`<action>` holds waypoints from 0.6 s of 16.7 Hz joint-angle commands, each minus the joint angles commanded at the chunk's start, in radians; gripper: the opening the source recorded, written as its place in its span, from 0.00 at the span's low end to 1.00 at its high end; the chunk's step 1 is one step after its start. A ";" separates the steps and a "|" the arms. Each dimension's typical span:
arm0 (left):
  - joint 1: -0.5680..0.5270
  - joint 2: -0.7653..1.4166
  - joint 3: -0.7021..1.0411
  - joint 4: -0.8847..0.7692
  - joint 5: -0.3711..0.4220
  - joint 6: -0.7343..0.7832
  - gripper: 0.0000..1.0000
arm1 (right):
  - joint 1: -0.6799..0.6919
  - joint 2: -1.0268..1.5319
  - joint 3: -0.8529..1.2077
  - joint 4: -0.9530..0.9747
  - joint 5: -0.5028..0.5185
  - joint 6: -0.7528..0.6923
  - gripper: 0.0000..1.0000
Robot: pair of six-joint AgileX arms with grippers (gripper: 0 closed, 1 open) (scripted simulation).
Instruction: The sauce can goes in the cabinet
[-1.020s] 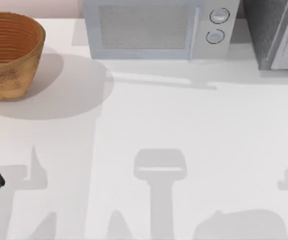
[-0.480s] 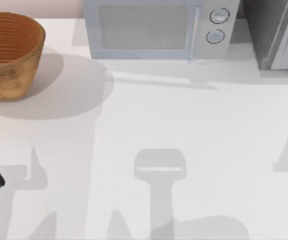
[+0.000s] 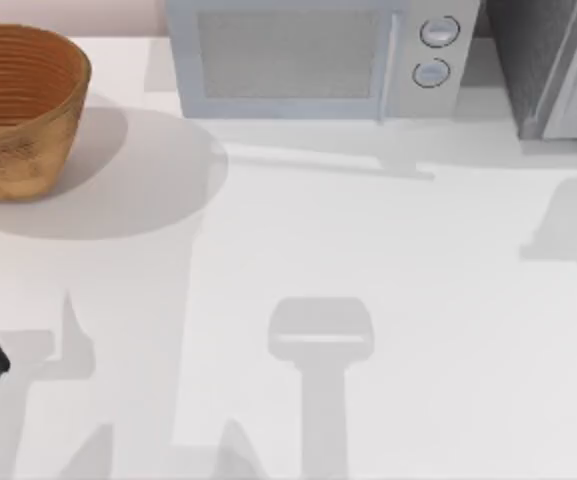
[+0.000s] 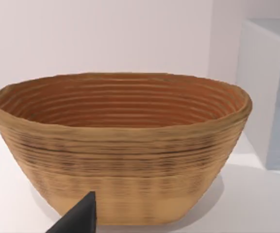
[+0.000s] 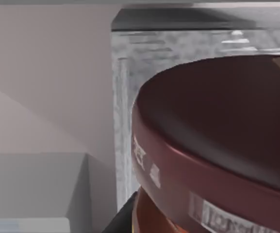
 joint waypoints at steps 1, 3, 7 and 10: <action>0.000 0.000 0.000 0.000 0.000 0.000 1.00 | 0.007 0.045 0.068 -0.016 0.007 -0.009 0.00; 0.000 0.000 0.000 0.000 0.000 0.000 1.00 | 0.023 0.137 0.207 -0.049 0.020 -0.026 0.00; 0.000 0.000 0.000 0.000 0.000 0.000 1.00 | 0.054 0.339 0.474 -0.129 0.047 -0.049 0.00; 0.000 0.000 0.000 0.000 0.000 0.000 1.00 | 0.075 0.497 0.669 -0.196 0.069 -0.044 0.00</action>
